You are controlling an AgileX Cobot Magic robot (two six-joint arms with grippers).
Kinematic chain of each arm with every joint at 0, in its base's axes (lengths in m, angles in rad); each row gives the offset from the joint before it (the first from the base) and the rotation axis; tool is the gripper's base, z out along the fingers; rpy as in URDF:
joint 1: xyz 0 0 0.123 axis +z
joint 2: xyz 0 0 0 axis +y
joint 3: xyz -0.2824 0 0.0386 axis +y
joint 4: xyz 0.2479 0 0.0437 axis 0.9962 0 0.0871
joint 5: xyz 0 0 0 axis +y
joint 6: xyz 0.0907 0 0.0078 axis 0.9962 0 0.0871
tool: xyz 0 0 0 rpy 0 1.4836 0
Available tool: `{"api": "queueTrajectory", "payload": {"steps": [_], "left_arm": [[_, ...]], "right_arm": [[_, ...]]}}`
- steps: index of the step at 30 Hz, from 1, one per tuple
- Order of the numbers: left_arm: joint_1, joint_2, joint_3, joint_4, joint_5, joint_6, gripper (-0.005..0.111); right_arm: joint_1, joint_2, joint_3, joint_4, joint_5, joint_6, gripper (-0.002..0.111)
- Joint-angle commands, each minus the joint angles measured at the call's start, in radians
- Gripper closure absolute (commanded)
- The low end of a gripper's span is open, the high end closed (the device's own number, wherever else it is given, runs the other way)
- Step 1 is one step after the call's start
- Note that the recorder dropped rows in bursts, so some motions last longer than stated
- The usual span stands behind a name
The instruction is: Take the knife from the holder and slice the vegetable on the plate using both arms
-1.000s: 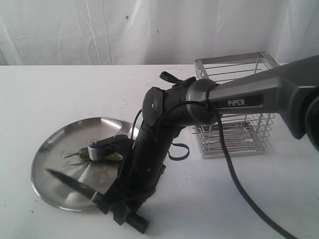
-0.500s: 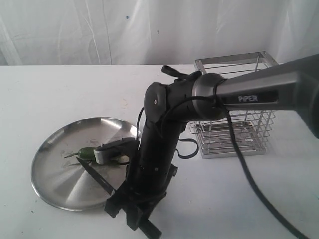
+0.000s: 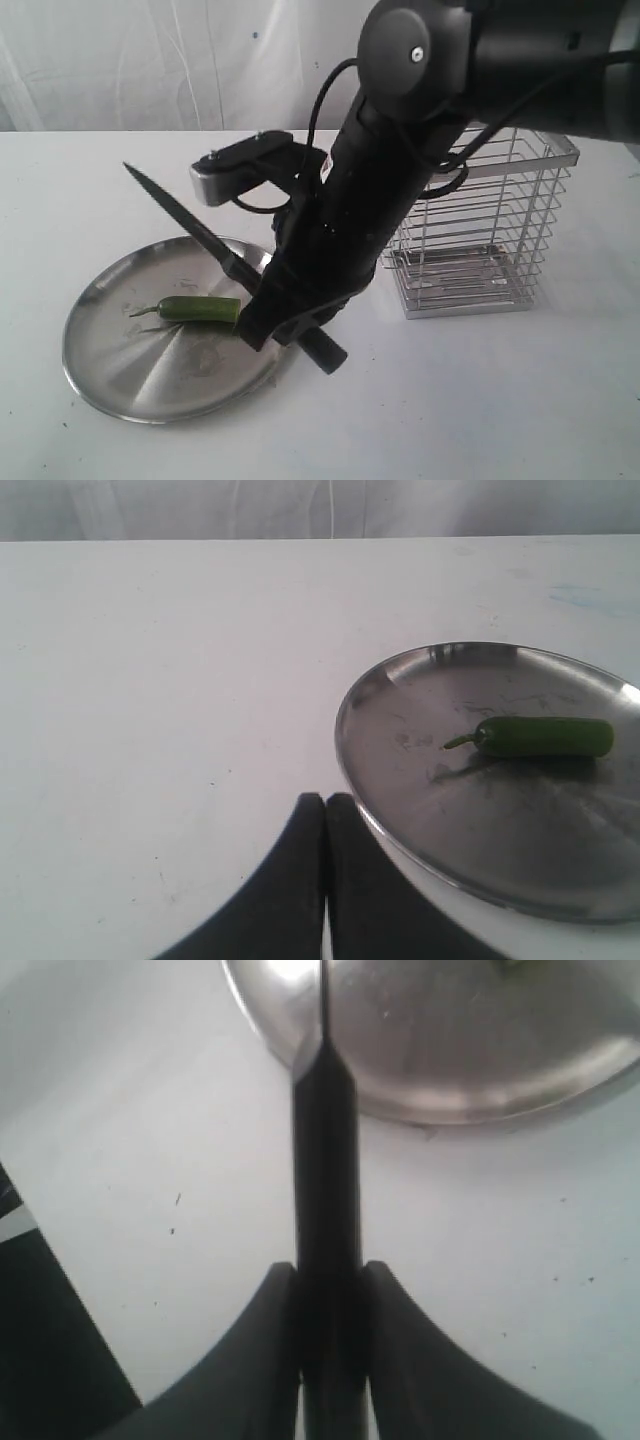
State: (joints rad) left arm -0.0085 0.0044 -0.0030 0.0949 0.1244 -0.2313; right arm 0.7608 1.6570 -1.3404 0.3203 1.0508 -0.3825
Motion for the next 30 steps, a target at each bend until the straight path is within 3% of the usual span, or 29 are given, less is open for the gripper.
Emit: {"api": "queueTrajectory", "payload": {"steps": [1,5,10,12,24,27,30], "left_arm": [[-0.003,-0.004,0.003,-0.003,-0.001,-0.002,0.107],[-0.003,-0.004,0.003,-0.003,-0.001,-0.002,0.107],[-0.003,-0.004,0.003,-0.003,-0.001,-0.002,0.107],[-0.003,-0.004,0.003,-0.003,-0.001,-0.002,0.107],[-0.003,-0.004,0.003,-0.003,-0.004,-0.002,0.107],[-0.003,-0.004,0.003,-0.008,-0.037,-0.004,0.107],[-0.003,-0.004,0.003,-0.064,-0.165,-0.114,0.107]], "right_arm": [[-0.002,-0.004,0.037,0.030,0.065,-0.008,0.108],[-0.002,0.053,0.070,0.020,0.125,-0.152,0.108],[-0.003,0.068,0.072,-0.038,-0.086,0.078,0.108],[-0.003,0.071,0.072,-0.024,-0.111,0.080,0.108],[-0.001,0.070,0.074,0.049,-0.034,0.077,0.108],[-0.001,0.070,0.074,0.049,-0.018,0.087,0.108],[-0.001,0.070,0.074,0.052,-0.019,0.138,0.108]]}}
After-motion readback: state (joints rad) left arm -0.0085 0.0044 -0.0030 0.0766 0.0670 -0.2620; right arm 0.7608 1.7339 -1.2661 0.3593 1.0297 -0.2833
